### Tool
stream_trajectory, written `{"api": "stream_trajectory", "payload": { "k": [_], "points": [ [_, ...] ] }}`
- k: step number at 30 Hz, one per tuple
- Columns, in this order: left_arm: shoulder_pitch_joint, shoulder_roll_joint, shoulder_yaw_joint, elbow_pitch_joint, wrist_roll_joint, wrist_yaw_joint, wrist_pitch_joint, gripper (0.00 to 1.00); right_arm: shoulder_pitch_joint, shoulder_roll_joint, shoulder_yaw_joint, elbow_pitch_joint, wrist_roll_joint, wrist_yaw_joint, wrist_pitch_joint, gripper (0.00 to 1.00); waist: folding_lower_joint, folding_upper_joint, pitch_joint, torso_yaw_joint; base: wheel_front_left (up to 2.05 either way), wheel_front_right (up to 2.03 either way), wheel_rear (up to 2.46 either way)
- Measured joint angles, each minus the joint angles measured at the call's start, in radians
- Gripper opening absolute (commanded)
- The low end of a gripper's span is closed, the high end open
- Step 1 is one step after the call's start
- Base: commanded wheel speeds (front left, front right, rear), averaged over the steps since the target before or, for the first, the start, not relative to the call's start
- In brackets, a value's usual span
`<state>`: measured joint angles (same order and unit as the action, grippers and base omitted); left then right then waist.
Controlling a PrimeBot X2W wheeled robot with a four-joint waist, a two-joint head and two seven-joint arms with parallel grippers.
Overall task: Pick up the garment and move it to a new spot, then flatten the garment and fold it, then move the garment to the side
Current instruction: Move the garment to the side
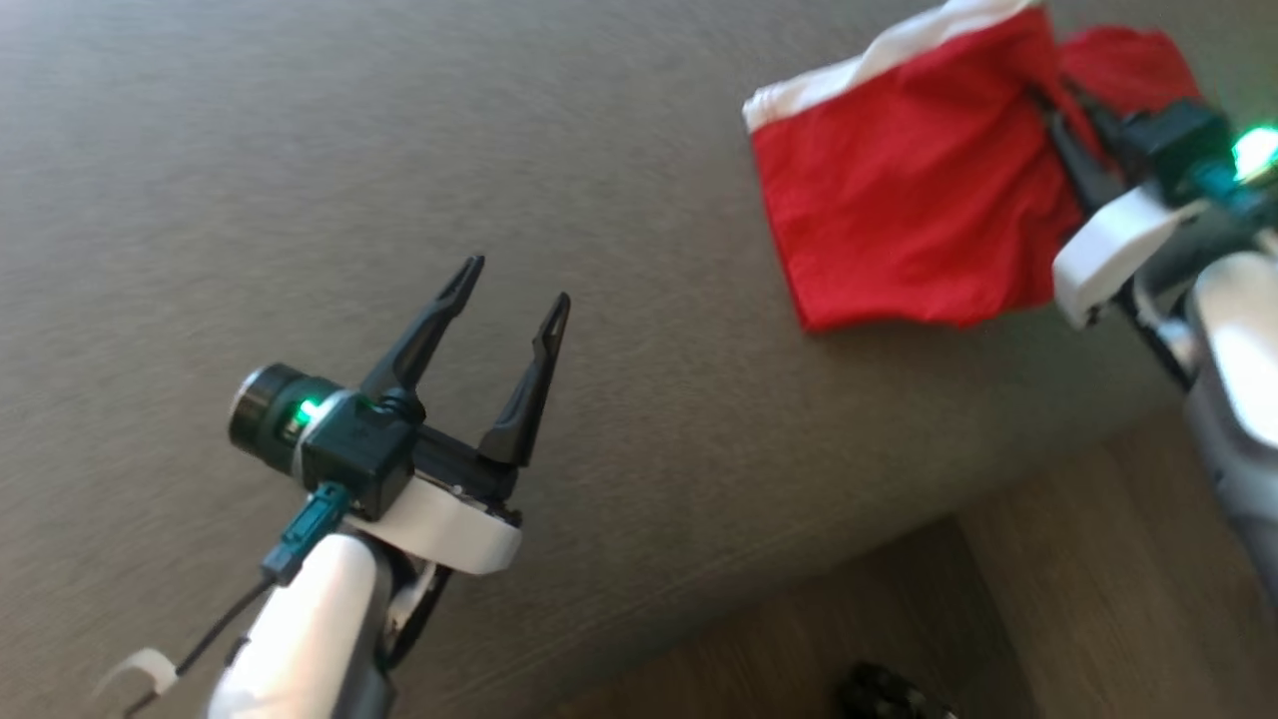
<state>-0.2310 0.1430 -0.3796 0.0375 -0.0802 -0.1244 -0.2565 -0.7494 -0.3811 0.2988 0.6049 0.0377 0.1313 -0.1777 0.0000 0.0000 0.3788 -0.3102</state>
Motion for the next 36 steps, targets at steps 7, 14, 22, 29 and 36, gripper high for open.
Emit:
{"api": "stream_trajectory", "payload": {
  "k": [7, 14, 22, 29, 36],
  "points": [
    [-0.007, 0.070, -0.017, -0.006, -0.001, 0.000, 0.000, 1.00, -0.041, -0.007, -0.040, 0.010, -0.018, 0.000, -0.035, 0.00, 0.0000, 0.0000, 0.071, -0.100, 0.00, 0.00, 0.00],
    [-0.009, 0.145, -0.053, -0.048, 0.033, 0.000, 0.000, 1.00, -0.087, -0.003, -0.102, 0.026, -0.076, 0.000, -0.065, 0.00, 0.0000, 0.0000, 0.143, -0.182, 0.00, 0.00, 0.00],
    [-0.002, 0.160, -0.066, -0.071, 0.015, 0.000, 0.000, 1.00, -0.117, 0.058, -0.147, 0.043, -0.102, 0.000, -0.075, 1.00, 0.0000, 0.0000, 0.183, -0.220, 0.00, 0.00, 0.00],
    [0.009, 0.148, -0.056, -0.061, -0.012, -0.007, 0.000, 1.00, -0.095, 0.067, -0.174, -0.013, -0.097, 0.000, -0.078, 1.00, 0.0000, 0.0000, 0.160, -0.198, 0.00, 0.00, 0.00],
    [0.017, 0.085, -0.047, -0.038, -0.030, -0.007, 0.000, 1.00, -0.034, 0.069, -0.195, -0.132, -0.086, 0.000, -0.078, 1.00, 0.0000, 0.0000, 0.112, -0.146, 0.00, 0.00, 0.00]
  ]
}}
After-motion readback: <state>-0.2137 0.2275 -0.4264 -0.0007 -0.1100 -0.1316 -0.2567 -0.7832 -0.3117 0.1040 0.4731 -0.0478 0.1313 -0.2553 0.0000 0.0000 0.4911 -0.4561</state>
